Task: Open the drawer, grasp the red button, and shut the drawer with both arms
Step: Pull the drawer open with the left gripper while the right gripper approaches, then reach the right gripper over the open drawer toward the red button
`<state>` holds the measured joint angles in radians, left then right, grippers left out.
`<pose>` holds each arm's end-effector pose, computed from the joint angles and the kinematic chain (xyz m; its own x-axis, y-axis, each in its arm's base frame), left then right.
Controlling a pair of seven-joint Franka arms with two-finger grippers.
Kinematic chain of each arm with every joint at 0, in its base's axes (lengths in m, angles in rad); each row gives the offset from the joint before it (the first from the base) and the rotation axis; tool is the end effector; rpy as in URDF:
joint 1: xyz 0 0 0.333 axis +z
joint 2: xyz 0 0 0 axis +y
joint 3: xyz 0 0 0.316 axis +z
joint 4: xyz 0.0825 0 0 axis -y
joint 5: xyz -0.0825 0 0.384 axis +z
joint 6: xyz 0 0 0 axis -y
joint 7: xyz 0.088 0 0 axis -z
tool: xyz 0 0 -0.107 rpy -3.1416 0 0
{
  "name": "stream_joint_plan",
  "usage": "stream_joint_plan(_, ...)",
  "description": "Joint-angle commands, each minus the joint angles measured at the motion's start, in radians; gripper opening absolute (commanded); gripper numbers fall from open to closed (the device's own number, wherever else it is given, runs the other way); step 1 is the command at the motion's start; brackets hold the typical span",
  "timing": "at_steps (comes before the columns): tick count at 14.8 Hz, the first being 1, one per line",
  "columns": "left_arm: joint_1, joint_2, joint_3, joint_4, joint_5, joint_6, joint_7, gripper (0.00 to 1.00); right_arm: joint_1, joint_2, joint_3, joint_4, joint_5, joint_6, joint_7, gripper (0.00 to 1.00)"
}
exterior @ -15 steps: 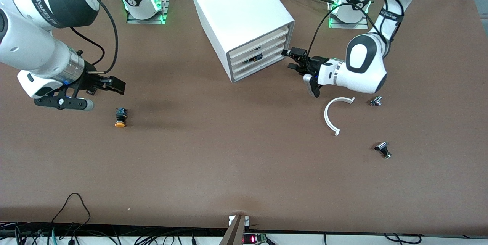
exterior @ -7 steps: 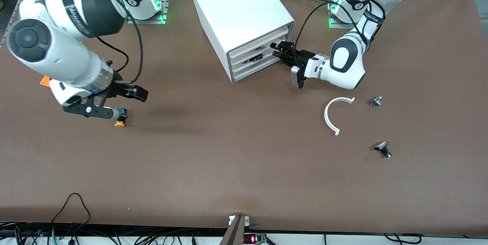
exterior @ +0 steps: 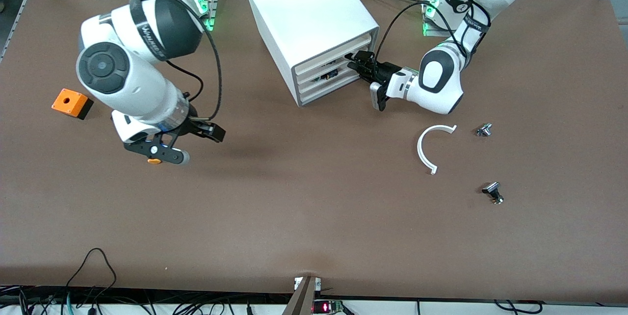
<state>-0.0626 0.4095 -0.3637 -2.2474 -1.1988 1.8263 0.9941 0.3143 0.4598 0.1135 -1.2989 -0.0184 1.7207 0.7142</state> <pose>0.4082 -0.2756 0.1995 0.8349 -0.5495 -0.0304 -0.1188 -0.2337 0.9650 0.6351 0.2707 0.4801 0.9560 -0.2896 -0.0477 -0.2899 -0.9570 -0.0012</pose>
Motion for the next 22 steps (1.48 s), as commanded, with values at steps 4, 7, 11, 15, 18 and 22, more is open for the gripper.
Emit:
stream_joint_plan(4,-0.003,-0.003,-0.006,-0.003,-0.025,0.005,0.049,0.0,0.058,0.039,-0.005,0.049,0.003,0.019,0.131,0.99)
stream_joint_plan(7,0.007,0.0,0.009,0.029,-0.01,0.004,0.04,0.0,0.084,0.053,-0.005,0.084,0.003,0.019,0.224,0.99)
stream_joint_plan(11,0.108,0.086,0.009,0.136,0.112,0.005,0.031,0.0,0.132,0.105,-0.005,0.162,0.005,0.019,0.373,0.99)
stream_joint_plan(15,0.145,0.141,0.038,0.241,0.177,0.005,0.017,0.0,0.195,0.166,-0.003,0.233,0.006,0.039,0.575,0.99)
stream_joint_plan(18,0.147,0.176,0.055,0.308,0.209,0.005,0.0,0.0,0.256,0.197,-0.005,0.242,0.006,0.106,0.732,0.99)
stream_joint_plan(22,0.147,0.189,0.065,0.33,0.212,0.002,-0.011,0.04,0.331,0.237,0.0,0.243,0.015,0.184,0.895,0.99)
